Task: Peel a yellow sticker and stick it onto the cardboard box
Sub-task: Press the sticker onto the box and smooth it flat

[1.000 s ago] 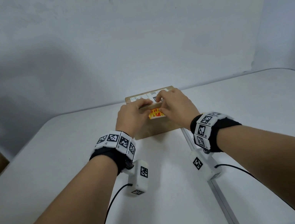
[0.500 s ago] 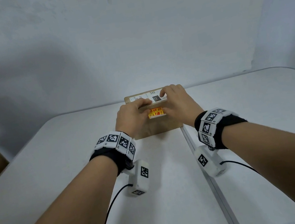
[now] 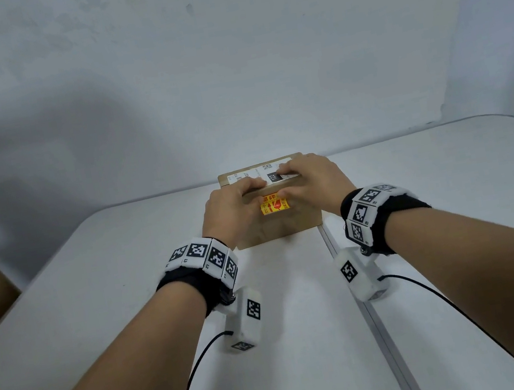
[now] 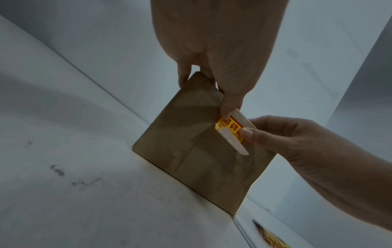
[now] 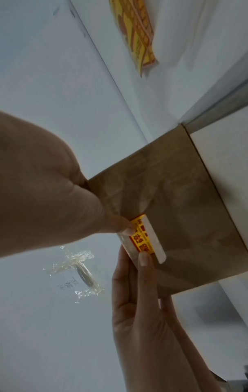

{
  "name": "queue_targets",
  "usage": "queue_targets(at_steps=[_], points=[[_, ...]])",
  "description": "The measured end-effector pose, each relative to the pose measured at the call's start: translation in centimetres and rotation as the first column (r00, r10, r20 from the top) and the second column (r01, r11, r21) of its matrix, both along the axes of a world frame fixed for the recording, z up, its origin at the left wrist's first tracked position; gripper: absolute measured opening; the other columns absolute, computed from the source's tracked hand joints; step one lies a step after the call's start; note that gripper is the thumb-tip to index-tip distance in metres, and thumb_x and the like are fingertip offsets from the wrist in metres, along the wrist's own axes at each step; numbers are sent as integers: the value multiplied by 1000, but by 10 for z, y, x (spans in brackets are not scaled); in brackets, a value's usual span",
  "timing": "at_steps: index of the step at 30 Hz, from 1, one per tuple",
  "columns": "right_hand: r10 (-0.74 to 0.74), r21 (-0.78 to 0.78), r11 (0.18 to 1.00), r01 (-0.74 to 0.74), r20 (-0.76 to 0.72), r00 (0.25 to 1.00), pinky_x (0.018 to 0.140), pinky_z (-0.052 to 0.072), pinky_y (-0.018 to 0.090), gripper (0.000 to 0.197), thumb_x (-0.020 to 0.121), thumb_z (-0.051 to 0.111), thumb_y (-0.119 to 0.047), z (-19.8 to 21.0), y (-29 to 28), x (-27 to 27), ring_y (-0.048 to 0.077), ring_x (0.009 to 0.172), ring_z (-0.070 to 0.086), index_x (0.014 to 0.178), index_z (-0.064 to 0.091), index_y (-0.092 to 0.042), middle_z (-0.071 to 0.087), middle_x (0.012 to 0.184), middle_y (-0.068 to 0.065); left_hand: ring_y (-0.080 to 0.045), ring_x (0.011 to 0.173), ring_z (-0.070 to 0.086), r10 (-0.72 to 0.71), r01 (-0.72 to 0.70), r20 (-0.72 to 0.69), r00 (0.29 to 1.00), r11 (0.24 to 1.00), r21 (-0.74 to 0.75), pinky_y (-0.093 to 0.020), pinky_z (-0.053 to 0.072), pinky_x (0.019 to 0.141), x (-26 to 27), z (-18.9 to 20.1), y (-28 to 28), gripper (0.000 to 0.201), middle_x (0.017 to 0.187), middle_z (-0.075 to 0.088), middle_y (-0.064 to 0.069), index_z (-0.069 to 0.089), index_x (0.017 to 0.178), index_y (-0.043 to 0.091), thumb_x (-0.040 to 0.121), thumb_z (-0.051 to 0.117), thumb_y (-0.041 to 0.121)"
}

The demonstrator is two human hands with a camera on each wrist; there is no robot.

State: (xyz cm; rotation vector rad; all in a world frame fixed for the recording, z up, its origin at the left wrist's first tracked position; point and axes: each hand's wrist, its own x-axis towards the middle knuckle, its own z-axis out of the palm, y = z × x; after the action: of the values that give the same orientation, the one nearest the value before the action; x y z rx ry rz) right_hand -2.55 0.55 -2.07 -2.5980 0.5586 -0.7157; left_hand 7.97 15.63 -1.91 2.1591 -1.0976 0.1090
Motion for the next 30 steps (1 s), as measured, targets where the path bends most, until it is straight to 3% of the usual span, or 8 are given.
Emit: queue_targets(at_steps=[7,12,16,20,25,30], points=[[47,72,996,-47,4,999,99,43,32,40,82,69,-33,7,-2,-5,21,116,56,121,65,-23,66,120,5,-14,108,60,-16,16,23,1000,1000,8,-28,47,94,-2,3,-1,28,112,70,9,66,111,33,84,61,24],[61,93,994,-57,-35,998,102,43,40,38,85,65,-28,11,-1,-6,25,119,55,123,64,-22,63,124,9,-23,101,55,-36,20,182,983,996,90,-36,47,81,-2,8,-16,22,100,63,2,61,94,20,80,65,38],[60,107,993,-57,-27,998,101,44,42,37,85,65,-27,12,-1,-6,26,118,56,121,66,-22,65,123,10,-23,98,50,-36,13,208,978,994,110,-40,46,77,0,11,-27,29,94,58,3,56,85,19,79,63,47],[45,139,989,-44,-5,999,102,44,38,36,84,65,-24,11,2,-8,24,117,56,119,67,-22,65,122,8,-21,94,50,-82,55,221,972,991,125,-33,40,71,5,11,-22,25,89,55,8,57,87,18,81,63,41],[28,135,990,-28,1,1000,101,44,36,35,84,66,-26,12,4,-8,22,115,57,119,67,-24,65,120,7,-19,93,51,-177,135,258,950,975,174,-27,35,74,14,13,-13,18,102,64,2,61,98,18,85,63,30],[14,125,992,-13,-2,1000,97,48,36,34,83,65,-29,9,4,-6,18,111,60,117,68,-27,69,116,1,-18,94,54,-217,168,256,942,965,200,-29,41,78,16,16,-9,18,105,67,2,62,102,19,86,62,25]])
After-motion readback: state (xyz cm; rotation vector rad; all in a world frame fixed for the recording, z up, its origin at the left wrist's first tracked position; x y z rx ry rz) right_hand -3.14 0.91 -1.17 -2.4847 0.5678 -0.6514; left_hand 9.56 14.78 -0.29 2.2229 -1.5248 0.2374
